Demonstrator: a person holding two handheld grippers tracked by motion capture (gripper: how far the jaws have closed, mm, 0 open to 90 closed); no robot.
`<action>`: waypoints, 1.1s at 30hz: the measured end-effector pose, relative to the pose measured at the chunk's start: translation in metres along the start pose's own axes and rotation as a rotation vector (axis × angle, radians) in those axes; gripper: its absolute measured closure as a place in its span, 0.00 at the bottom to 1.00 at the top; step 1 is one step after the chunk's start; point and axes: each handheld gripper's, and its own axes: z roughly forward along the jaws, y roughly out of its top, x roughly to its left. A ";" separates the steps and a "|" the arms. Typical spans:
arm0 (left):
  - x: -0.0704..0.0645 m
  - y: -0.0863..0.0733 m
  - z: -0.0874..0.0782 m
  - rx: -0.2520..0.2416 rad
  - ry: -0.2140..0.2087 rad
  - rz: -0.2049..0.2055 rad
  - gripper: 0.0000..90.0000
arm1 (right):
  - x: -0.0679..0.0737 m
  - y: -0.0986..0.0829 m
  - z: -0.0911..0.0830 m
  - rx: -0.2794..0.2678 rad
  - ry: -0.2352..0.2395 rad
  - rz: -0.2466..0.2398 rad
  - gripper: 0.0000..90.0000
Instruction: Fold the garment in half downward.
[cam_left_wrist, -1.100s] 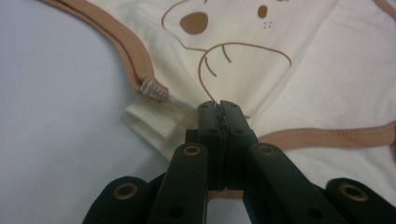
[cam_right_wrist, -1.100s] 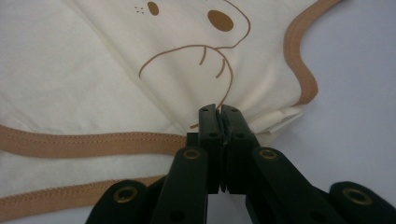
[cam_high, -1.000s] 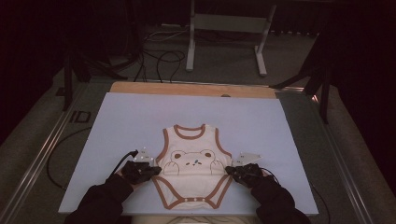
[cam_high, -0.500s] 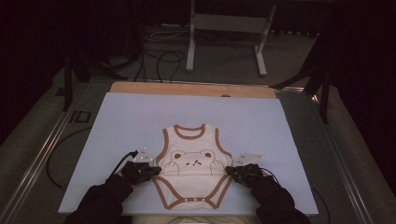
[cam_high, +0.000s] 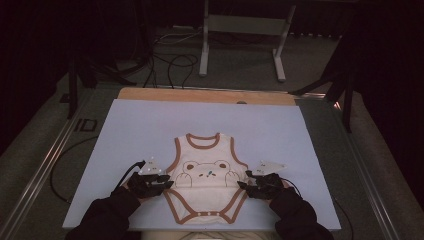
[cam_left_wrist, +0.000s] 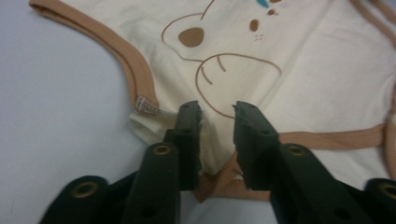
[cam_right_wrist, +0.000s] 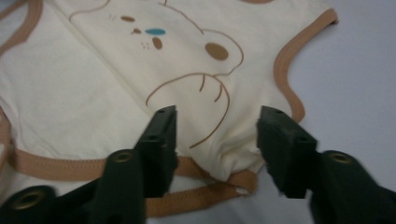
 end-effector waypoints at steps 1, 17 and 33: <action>0.000 0.000 -0.002 0.001 -0.003 -0.004 0.74 | 0.000 0.001 -0.001 -0.007 0.002 0.008 0.46; 0.003 0.016 -0.017 -0.031 -0.027 0.022 0.18 | -0.009 0.015 -0.012 -0.090 0.010 0.022 0.11; 0.019 0.043 -0.026 -0.102 -0.052 0.061 0.00 | -0.022 0.051 -0.019 -0.112 0.021 -0.070 0.15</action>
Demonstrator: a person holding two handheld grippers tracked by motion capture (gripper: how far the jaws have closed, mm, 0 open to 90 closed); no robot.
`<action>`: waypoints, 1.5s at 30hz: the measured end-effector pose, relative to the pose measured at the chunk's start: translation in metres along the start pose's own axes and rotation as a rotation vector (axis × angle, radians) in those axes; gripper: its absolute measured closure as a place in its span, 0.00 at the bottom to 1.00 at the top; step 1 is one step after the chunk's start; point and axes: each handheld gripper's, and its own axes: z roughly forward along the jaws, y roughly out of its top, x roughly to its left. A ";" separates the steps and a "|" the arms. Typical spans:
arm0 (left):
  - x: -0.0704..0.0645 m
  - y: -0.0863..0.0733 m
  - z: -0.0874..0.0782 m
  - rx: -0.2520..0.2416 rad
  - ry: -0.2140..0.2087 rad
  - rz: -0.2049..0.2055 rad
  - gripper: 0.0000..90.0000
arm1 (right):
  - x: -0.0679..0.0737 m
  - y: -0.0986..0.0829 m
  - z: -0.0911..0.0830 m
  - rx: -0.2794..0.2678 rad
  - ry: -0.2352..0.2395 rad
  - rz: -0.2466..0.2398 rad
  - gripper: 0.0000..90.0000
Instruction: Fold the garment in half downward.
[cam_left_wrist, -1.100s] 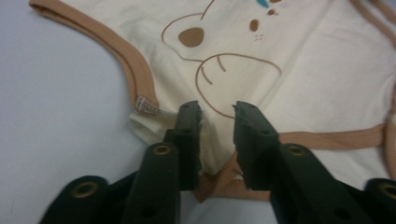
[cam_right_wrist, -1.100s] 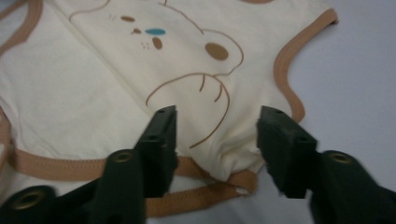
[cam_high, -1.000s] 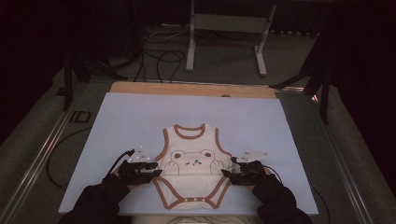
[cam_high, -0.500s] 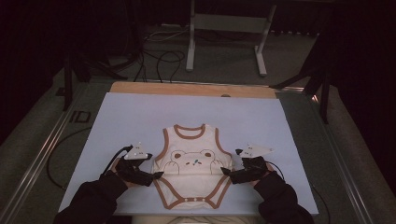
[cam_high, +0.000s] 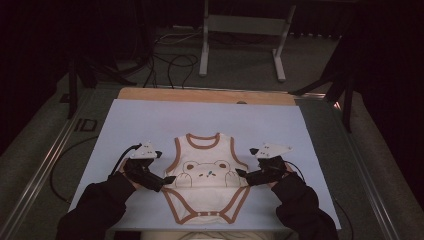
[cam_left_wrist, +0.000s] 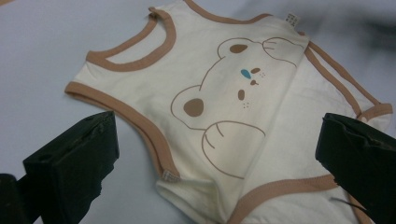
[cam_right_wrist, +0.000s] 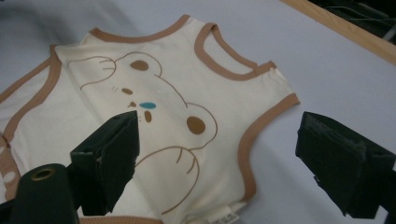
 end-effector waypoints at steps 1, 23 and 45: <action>0.001 0.002 0.000 0.001 0.000 0.001 0.00 | -0.001 0.002 0.000 0.000 -0.002 0.000 0.15; 0.038 0.026 0.028 0.048 0.003 0.069 0.01 | -0.032 0.023 0.047 0.057 0.067 0.012 0.12; 0.073 0.033 0.068 0.036 -0.005 0.057 0.03 | -0.074 0.026 0.079 0.063 0.116 0.056 0.17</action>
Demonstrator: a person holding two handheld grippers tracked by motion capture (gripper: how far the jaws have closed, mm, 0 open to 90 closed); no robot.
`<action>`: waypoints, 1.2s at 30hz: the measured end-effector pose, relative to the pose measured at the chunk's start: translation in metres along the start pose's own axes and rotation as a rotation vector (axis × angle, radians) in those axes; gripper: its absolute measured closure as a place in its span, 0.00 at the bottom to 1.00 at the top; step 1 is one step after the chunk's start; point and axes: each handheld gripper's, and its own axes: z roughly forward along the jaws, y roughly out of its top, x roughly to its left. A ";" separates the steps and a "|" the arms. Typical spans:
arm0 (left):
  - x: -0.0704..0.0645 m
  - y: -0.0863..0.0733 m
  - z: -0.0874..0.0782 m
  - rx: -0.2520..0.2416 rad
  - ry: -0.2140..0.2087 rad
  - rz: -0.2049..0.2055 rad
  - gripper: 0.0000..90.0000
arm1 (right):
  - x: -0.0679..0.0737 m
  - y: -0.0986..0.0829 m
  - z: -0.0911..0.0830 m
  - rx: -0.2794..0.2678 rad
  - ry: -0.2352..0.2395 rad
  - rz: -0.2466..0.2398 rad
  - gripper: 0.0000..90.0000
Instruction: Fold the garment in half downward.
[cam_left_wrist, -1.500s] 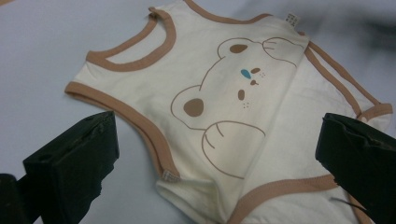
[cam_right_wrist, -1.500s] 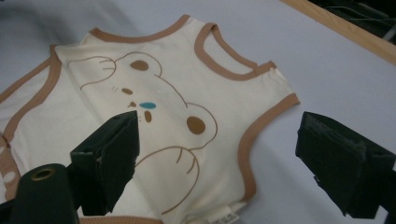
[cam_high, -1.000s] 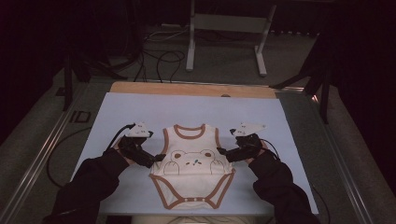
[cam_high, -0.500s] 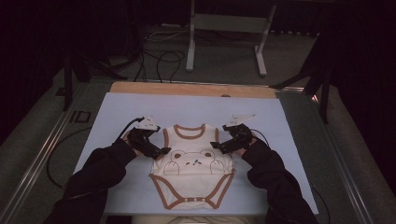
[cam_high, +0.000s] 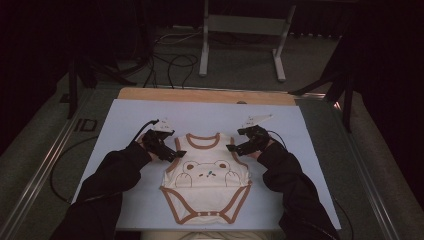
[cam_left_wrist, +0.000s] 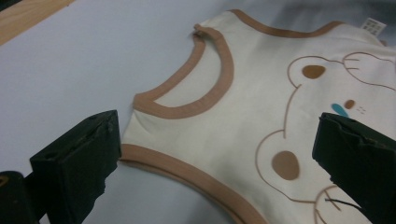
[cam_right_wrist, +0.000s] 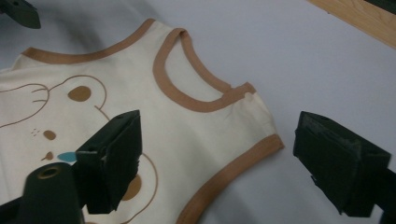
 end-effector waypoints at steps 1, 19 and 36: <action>0.002 0.000 0.002 0.011 -0.001 0.001 0.03 | -0.001 0.000 0.001 -0.001 0.006 0.005 0.18; 0.024 0.003 0.023 0.062 0.023 -0.063 0.13 | -0.024 0.004 0.027 0.011 0.012 0.029 0.23; 0.043 -0.005 0.037 0.100 0.067 -0.104 0.34 | -0.044 0.001 0.054 0.077 -0.008 0.025 0.45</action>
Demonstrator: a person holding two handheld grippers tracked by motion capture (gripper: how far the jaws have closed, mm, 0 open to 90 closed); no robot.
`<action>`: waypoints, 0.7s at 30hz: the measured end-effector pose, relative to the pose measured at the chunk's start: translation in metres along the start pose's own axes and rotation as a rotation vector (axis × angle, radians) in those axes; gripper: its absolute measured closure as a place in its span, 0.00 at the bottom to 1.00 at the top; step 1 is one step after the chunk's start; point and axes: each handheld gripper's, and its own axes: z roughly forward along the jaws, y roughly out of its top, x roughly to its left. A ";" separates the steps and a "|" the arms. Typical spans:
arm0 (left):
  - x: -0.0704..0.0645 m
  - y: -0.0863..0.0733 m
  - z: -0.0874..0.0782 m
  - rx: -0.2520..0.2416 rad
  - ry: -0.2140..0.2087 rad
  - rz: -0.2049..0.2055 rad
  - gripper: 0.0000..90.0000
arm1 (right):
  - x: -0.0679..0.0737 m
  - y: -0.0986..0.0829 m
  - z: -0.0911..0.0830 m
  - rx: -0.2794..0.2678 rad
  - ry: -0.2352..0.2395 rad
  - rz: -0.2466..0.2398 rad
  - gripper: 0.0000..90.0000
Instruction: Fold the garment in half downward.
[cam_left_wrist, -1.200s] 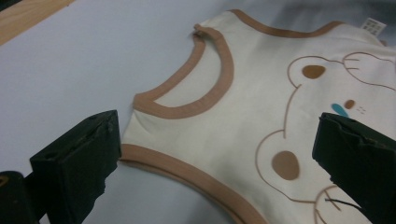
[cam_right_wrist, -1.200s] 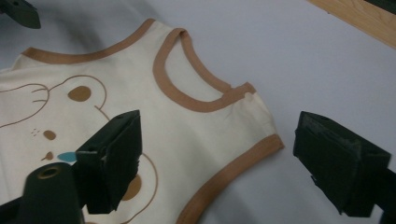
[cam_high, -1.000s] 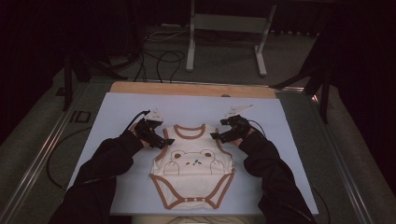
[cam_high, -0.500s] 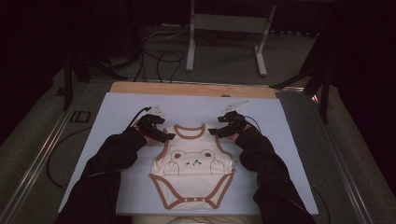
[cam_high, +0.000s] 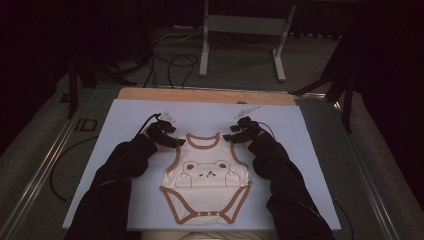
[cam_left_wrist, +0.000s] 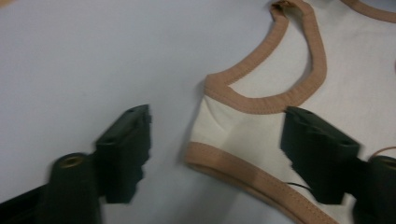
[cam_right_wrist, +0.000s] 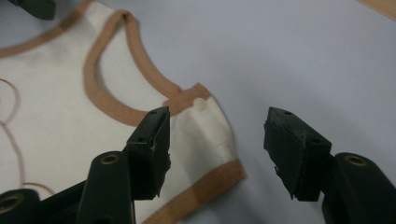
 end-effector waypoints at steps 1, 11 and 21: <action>0.000 0.000 0.001 0.000 -0.006 -0.003 0.38 | 0.000 0.000 0.001 0.005 0.001 0.000 0.46; 0.002 0.002 0.010 0.017 0.009 -0.015 0.59 | -0.003 0.000 0.014 0.066 -0.015 0.010 0.52; -0.001 0.002 0.018 0.040 0.018 -0.004 0.65 | 0.002 0.000 0.015 0.098 -0.033 -0.032 0.71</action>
